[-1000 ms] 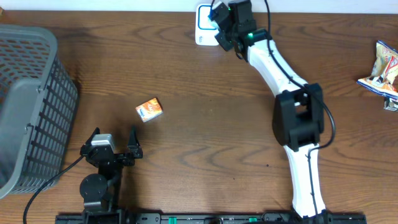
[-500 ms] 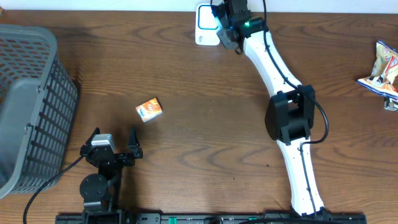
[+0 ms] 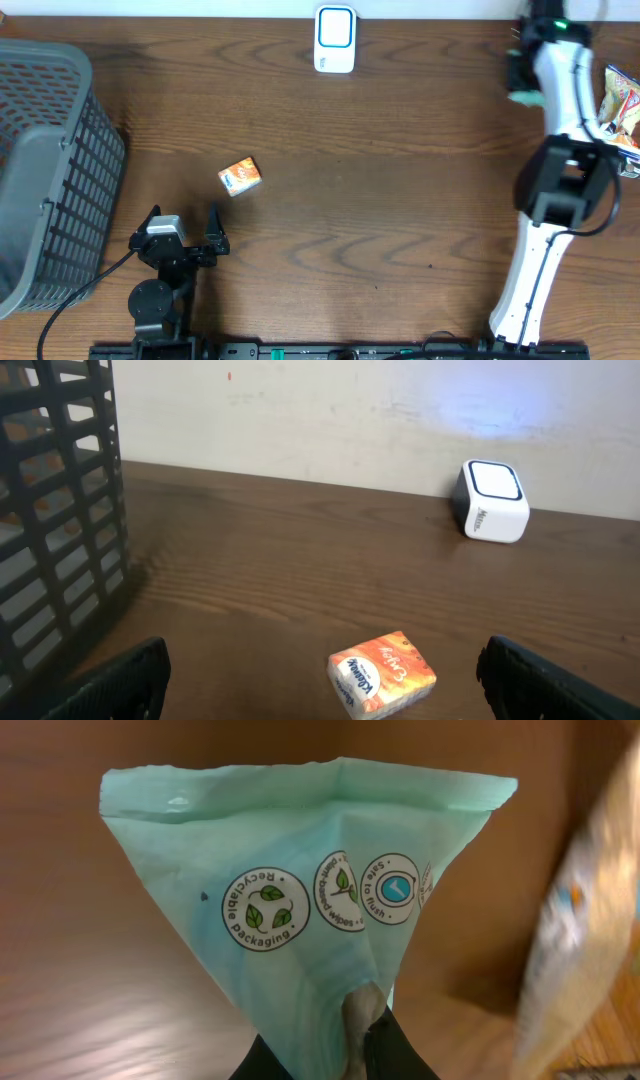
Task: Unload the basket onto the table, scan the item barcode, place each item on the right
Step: 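Move the wipes pack to the right table edge and release it, then reach the right gripper to the orange Kleenex box and grasp it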
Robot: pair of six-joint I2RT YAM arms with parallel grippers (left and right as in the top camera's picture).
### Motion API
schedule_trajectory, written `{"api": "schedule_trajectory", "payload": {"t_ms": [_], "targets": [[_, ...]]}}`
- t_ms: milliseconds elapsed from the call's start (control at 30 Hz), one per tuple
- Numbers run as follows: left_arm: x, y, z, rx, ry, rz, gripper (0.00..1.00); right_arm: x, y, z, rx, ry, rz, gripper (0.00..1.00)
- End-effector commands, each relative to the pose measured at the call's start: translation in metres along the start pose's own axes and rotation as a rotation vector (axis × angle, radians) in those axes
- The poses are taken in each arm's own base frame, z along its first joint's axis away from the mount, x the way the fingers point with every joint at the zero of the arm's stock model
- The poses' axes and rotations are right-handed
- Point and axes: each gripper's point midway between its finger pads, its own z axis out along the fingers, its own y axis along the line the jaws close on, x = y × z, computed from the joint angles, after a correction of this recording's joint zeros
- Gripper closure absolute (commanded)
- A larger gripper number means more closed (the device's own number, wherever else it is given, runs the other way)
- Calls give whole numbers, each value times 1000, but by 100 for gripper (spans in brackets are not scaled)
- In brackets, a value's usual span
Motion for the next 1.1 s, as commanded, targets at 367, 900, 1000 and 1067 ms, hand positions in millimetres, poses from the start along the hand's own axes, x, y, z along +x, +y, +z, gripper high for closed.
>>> {"api": "schedule_trajectory", "payload": {"t_ms": [367,900,1000,1067], "targets": [[16,1,2,0,39,11,2,-15,-34,-49,-244,-115,253,1],[16,1,2,0,39,11,2,96,381,-235,-891,-2,-426,1],[16,1,2,0,39,11,2,147,439,-246,-895,19,-591,1],[16,1,2,0,39,11,2,171,465,-246,-895,23,-666,2]]}}
